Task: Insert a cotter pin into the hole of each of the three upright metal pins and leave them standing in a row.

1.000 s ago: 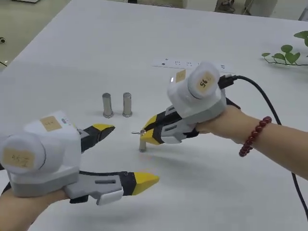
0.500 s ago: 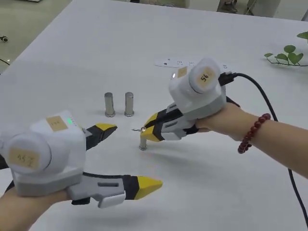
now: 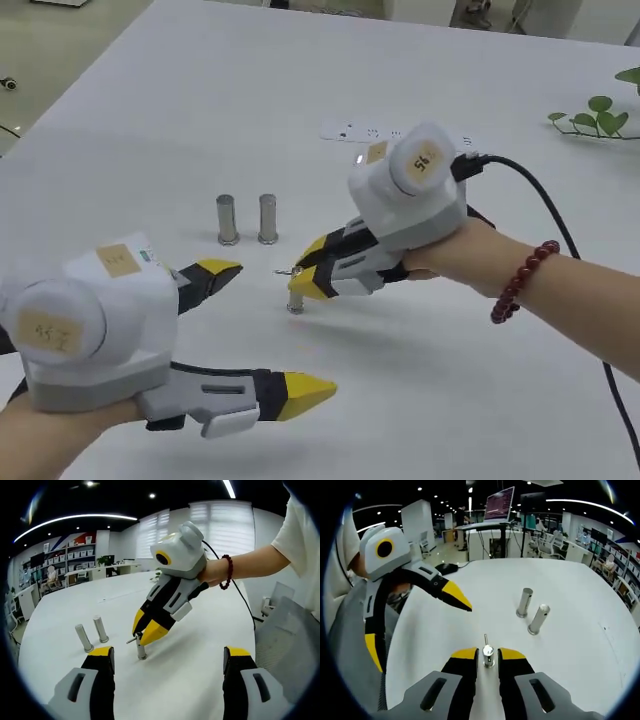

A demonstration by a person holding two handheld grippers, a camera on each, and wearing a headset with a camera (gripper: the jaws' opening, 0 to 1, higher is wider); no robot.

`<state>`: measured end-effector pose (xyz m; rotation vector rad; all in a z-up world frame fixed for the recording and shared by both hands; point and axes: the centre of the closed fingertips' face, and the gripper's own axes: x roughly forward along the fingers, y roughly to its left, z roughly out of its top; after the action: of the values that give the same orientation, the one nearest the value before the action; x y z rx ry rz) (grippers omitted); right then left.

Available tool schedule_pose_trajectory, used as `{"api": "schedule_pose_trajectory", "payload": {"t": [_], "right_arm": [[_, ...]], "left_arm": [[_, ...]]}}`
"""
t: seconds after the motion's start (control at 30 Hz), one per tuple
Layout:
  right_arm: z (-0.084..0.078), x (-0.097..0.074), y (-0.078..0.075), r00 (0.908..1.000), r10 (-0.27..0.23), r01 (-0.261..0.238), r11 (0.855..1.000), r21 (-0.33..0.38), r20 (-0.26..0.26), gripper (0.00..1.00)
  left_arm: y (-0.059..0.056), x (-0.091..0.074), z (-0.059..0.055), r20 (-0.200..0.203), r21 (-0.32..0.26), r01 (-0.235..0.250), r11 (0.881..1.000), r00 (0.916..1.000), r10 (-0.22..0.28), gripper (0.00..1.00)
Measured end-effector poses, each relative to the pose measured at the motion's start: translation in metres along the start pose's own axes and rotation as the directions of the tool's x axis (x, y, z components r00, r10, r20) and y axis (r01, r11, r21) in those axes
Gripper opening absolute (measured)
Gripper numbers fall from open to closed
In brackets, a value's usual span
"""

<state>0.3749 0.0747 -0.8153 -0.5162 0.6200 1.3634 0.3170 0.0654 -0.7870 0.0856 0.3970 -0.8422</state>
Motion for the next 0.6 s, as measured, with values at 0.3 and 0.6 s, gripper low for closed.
{"api": "schedule_pose_trajectory", "payload": {"t": [0.3, 0.6], "right_arm": [[0.018, -0.011, 0.0, 0.9966, 0.011, -0.016, 0.998, 0.061, 0.082, 0.21], [0.031, -0.012, -0.023, 0.987, -0.075, 0.059, 0.992, 0.114, 0.143, 0.23]], "left_arm": [[0.002, -0.004, 0.0, -0.001, 0.008, -0.015, 1.0, 0.9999, 0.015, 0.94], [0.003, -0.007, 0.003, 0.014, 0.018, -0.032, 0.999, 0.9994, 0.032, 0.99]]}}
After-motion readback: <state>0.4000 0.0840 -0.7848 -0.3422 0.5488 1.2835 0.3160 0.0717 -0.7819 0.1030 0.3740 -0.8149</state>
